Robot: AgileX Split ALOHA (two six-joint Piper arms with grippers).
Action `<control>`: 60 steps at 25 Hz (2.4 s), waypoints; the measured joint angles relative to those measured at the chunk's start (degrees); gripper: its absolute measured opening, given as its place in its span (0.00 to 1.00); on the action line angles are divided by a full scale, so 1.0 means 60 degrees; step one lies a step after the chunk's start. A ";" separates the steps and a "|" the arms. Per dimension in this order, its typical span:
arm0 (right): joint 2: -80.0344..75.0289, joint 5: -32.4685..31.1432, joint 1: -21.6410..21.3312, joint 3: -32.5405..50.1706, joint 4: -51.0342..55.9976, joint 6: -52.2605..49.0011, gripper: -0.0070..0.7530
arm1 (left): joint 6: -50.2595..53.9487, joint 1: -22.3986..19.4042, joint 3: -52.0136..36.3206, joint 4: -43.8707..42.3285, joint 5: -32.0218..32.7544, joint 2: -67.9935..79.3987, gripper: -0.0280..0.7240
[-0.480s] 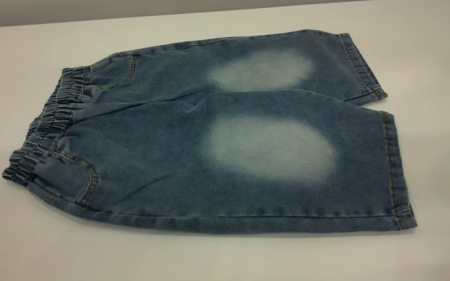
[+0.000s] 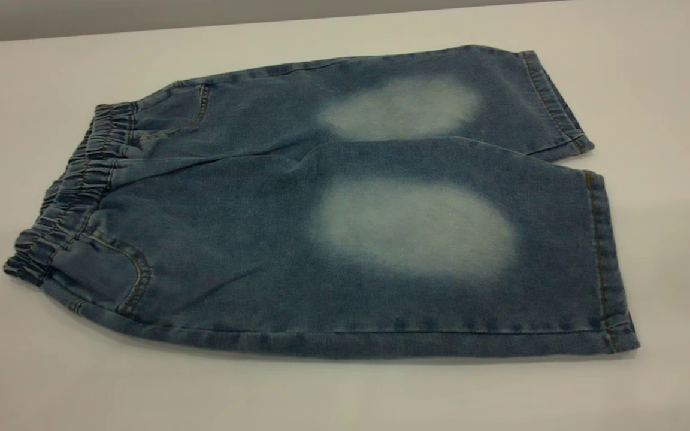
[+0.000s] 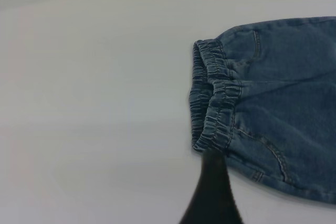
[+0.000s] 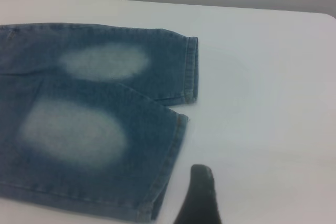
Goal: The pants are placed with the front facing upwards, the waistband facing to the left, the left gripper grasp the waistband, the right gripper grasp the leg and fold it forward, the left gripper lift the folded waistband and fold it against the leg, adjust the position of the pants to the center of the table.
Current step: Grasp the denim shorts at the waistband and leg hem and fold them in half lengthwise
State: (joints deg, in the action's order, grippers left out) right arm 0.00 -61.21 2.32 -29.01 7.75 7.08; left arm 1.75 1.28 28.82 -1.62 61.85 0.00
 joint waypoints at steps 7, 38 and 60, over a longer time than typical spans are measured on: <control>0.0000 0.0000 0.0000 0.0000 0.0000 0.0000 0.69 | 0.0000 0.0000 0.0000 0.0000 0.0000 0.0000 0.71; 0.0000 0.0008 0.0000 0.0000 -0.0018 -0.0077 0.69 | 0.0000 0.0000 0.0000 0.0000 0.0000 0.0000 0.71; -0.4471 0.1737 0.0000 -0.0607 0.1372 -0.0613 0.69 | 0.1599 0.0000 0.0393 0.0405 -0.3146 0.4822 0.71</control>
State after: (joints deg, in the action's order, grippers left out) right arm -26.83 -50.79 2.32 -32.65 15.99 3.41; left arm 11.34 1.28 31.18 0.82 42.97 28.93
